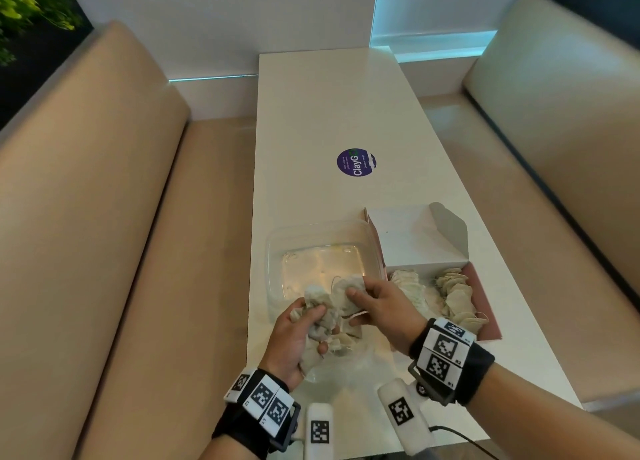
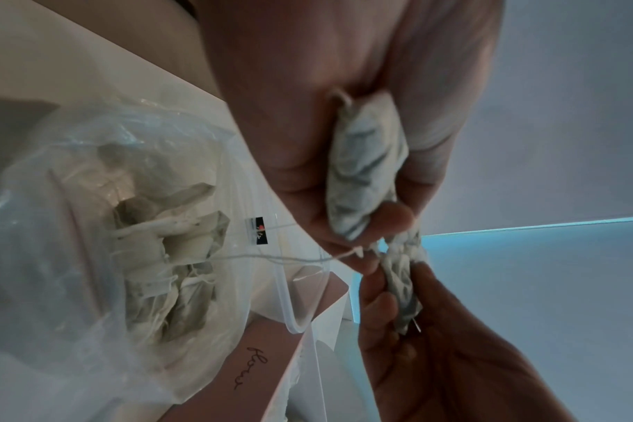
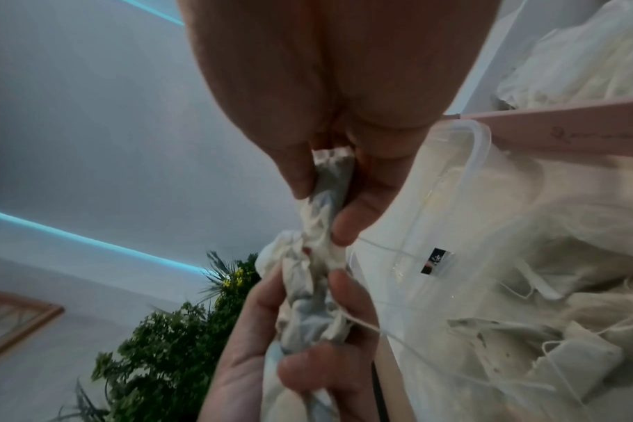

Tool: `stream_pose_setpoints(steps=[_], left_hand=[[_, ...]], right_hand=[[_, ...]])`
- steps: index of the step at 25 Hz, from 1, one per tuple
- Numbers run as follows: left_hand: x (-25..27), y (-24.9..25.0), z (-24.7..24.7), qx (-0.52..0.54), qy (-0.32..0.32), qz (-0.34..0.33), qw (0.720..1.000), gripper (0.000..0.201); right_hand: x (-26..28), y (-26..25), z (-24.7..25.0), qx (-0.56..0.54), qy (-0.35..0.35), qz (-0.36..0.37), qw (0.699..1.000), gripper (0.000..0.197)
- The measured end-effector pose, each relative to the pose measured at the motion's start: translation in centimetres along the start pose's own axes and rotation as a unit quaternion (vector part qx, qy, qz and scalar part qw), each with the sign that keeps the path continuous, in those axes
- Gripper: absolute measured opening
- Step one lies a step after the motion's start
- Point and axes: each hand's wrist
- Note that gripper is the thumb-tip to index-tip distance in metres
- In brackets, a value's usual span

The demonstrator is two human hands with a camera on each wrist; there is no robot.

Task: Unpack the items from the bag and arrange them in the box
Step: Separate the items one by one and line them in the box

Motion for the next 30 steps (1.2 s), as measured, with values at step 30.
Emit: stream_pose_setpoints(steps=[30], left_hand=[[0.2, -0.4, 1.4, -0.045, 0.009, -0.026, 0.999, 0.016]], right_hand=[[0.8, -0.8, 1.5, 0.022, -0.028, 0.054, 0.998, 0.024]])
Point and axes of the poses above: each hand's wrist, its own x-axis away from the middle knuckle, its own z-axis out of the back of the hand, y = z × x, and after that the axes turned 3 degrees about -z, right-handed
